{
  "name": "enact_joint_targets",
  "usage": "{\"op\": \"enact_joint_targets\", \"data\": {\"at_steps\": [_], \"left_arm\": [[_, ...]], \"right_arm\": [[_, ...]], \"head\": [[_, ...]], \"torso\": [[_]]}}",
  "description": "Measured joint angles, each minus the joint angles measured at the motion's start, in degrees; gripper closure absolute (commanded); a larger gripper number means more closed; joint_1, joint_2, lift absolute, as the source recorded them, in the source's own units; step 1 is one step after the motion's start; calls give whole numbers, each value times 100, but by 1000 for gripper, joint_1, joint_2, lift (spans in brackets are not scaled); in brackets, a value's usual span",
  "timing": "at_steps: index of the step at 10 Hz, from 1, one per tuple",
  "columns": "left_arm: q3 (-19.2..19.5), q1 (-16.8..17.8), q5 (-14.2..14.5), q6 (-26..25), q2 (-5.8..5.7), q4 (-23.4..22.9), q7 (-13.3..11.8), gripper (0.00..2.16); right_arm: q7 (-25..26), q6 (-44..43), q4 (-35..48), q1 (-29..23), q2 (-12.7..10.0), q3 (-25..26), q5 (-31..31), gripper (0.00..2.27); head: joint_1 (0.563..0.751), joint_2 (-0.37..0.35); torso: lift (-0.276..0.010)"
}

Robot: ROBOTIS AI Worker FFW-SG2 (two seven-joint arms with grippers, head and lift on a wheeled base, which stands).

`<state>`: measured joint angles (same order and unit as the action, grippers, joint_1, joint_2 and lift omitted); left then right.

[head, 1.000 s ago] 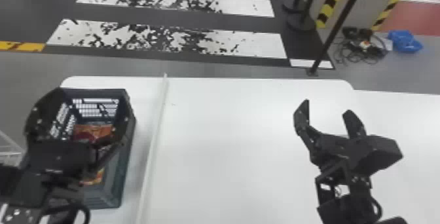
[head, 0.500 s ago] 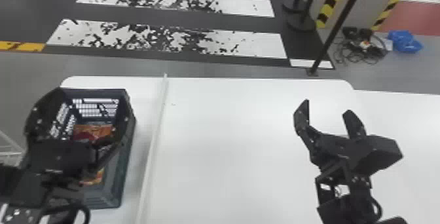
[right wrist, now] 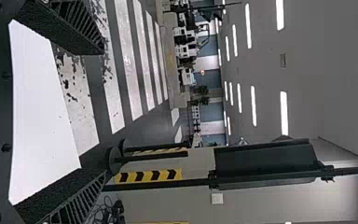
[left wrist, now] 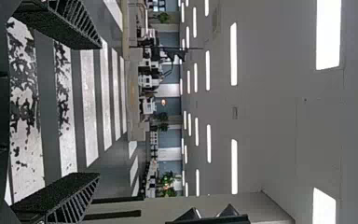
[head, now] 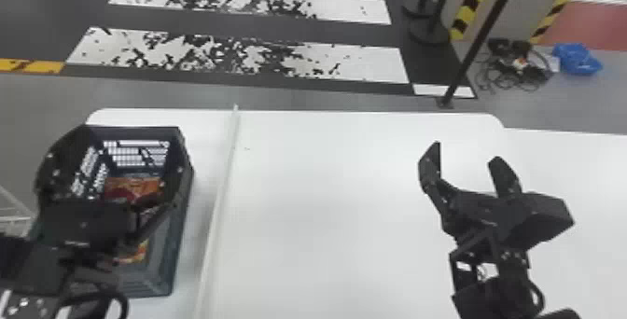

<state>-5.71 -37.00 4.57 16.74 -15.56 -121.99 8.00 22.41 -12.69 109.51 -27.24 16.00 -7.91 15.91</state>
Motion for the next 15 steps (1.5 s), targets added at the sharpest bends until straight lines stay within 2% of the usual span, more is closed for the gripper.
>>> {"op": "enact_joint_targets", "data": {"at_steps": [15], "left_arm": [[0,0,0,0,0,0,0,-2]], "right_arm": [[0,0,0,0,0,0,0,-1]], "head": [[695,-96]], "torso": [[-29]]}}
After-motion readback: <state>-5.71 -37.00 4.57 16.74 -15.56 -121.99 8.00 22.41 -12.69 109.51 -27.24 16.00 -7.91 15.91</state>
